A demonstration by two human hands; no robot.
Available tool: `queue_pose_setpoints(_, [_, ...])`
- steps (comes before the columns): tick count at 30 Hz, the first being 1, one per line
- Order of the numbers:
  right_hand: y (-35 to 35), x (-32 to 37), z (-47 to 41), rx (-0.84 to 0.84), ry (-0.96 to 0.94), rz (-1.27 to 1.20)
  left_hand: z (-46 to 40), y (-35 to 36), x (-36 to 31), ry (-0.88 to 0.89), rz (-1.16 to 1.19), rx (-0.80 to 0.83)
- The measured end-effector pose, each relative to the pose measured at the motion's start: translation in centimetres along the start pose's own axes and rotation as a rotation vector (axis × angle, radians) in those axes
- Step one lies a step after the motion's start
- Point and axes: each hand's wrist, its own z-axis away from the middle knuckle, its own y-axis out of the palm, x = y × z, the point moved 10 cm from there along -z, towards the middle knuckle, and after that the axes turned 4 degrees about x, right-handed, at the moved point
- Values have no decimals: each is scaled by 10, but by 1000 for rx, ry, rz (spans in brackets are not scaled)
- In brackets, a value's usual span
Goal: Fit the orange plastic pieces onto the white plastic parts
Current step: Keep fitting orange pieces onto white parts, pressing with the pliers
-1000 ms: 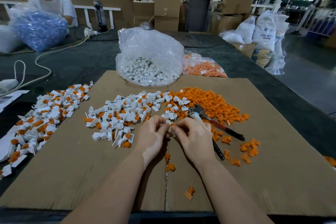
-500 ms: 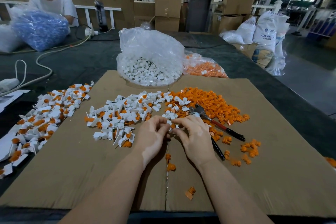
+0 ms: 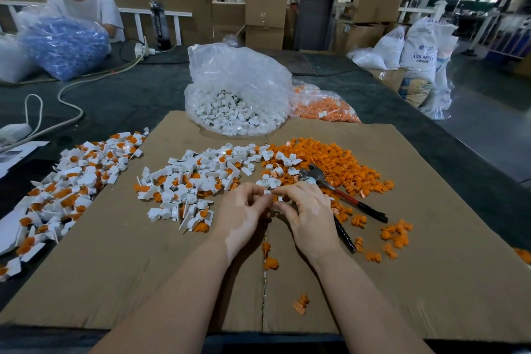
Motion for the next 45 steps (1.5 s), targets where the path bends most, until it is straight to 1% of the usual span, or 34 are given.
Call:
queue_pose_setpoints(10, [-1, 4, 0, 2, -22, 21, 1, 0, -1, -1, -25, 7])
queue_pose_setpoints(18, [-3, 10, 3, -41, -74, 62, -2, -2, 1, 7, -67, -12])
queue_pose_setpoints(21, [-9, 9, 3, -104, -68, 80, -2, -2, 2, -3, -47, -13])
queue_pose_setpoints(23, [-19, 0, 5, -186, 1, 142, -2, -1, 3, -13, 0, -14])
queue_pose_setpoints(24, [-26, -7, 7, -232, 66, 201, -2, 0, 3, -20, 21, -10])
queue_pose_setpoints(25, [-33, -17, 9, -255, 161, 270, -2, 1, 4, -26, 33, -4])
queue_pose_setpoints(26, [-37, -30, 10, -227, 283, 345, -2, 2, 4, -28, 34, 1])
queue_pose_setpoints(28, [-37, -59, 12, -47, 529, 475, -2, 2, 3, -22, 22, 6])
queue_pose_setpoints(29, [-34, -71, 14, 56, 611, 499, -3, 2, 2, -17, 19, 6])
queue_pose_setpoints(31, [-26, -88, 15, 227, 697, 482, -3, 2, 1, -14, 36, 6])
queue_pose_setpoints(32, [-24, -92, 15, 280, 709, 473, -3, 2, 1, -15, 51, 7])
queue_pose_setpoints(33, [-23, -93, 14, 308, 709, 475, -3, 2, 1, -16, 65, 8])
queue_pose_setpoints(35, [-24, -89, 12, 307, 675, 502, -3, 2, 1, -21, 86, 14])
queue_pose_setpoints(38, [-30, -78, 8, 229, 588, 543, -3, 0, -2, -14, 98, 4])
queue_pose_setpoints(42, [-39, -60, 2, 145, 476, 555, -3, -7, -6, -1, 26, -53])
queue_pose_setpoints(45, [-38, -49, -2, 148, 432, 460, -3, -4, -1, -66, 162, -48])
